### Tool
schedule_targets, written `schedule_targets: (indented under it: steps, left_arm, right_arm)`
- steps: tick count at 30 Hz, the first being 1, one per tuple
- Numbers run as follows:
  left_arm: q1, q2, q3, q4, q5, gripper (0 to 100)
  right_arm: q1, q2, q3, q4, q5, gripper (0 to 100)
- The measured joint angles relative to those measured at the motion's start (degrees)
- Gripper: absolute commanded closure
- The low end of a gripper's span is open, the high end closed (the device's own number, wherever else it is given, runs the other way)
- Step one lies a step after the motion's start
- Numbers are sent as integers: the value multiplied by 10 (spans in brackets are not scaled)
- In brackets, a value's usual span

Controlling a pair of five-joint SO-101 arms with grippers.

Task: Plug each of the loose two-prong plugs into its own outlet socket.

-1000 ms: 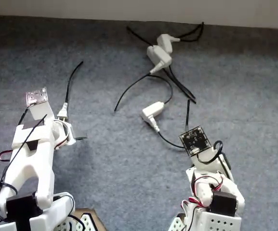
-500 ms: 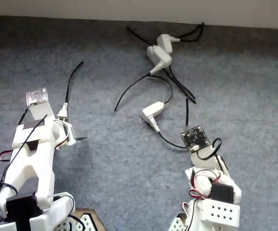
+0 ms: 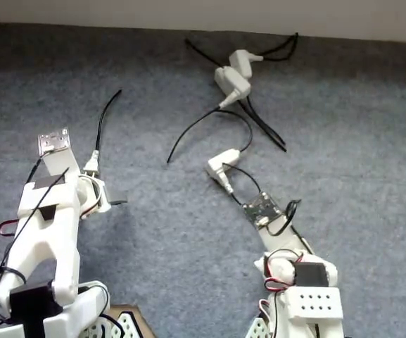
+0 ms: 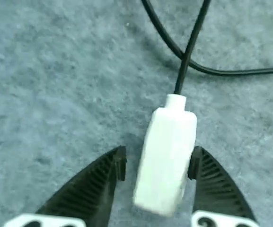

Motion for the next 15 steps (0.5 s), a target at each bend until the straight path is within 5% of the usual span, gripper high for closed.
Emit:
schedule_targets:
  steps: [9, 15]
  left_arm:
    - [0, 0, 0, -1, 0, 638]
    - [0, 0, 0, -1, 0, 638]
  right_arm:
    - [-49, 43, -324, 152, -61, 781]
    - [55, 226, -413, 148, -65, 783]
